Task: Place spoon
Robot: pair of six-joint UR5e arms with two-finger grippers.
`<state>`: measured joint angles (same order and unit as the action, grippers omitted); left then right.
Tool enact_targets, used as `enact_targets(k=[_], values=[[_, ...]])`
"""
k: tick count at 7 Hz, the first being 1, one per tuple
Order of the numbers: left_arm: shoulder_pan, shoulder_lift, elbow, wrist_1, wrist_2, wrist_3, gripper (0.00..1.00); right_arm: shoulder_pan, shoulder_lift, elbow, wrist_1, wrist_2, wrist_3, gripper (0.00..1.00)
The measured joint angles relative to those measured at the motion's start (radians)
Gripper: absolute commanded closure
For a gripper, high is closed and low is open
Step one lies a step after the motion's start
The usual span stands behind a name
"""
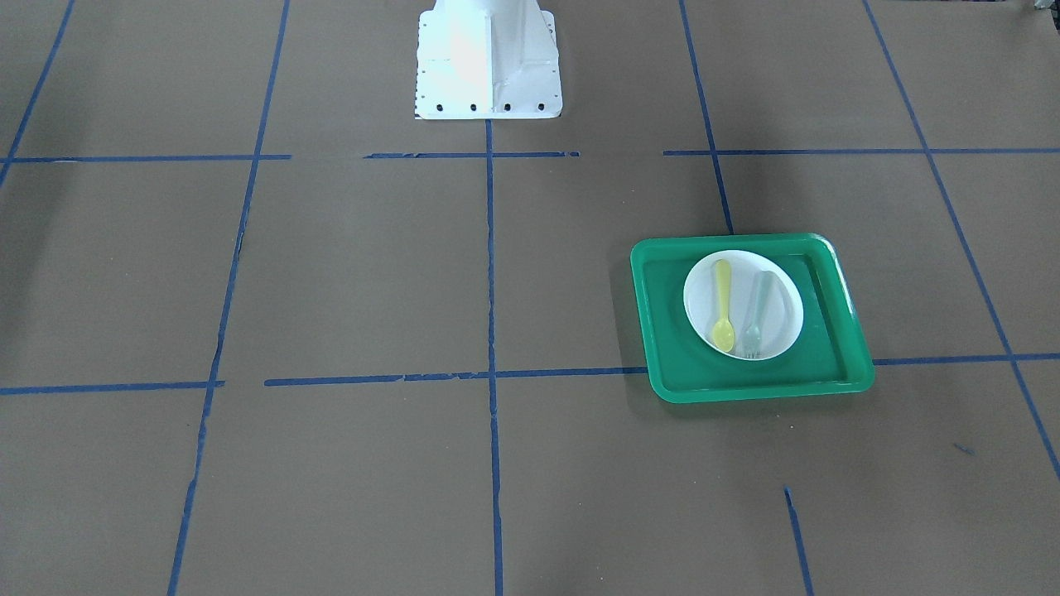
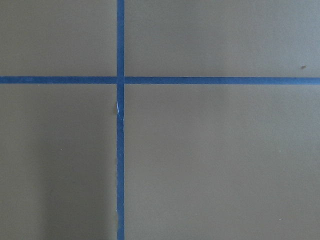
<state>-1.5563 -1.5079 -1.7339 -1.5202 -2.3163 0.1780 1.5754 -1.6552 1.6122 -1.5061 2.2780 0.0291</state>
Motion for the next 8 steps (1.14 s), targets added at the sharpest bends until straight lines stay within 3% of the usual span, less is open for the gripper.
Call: enact_targets(k=[5,7,8], values=[[0.007,-0.02,-0.003,-0.033,0.0,-0.008,0.0,0.0,0.0,0.0,0.001,-0.001,0.0,0.0],[0.086,-0.029,-0.045,-0.091,0.003,-0.098,0.0,0.0,0.001,0.0,0.001,0.0,0.0,0.0],[0.164,-0.033,-0.069,-0.168,0.007,-0.237,0.0,0.0,0.001,0.0,0.0,0.0,0.0,0.0]])
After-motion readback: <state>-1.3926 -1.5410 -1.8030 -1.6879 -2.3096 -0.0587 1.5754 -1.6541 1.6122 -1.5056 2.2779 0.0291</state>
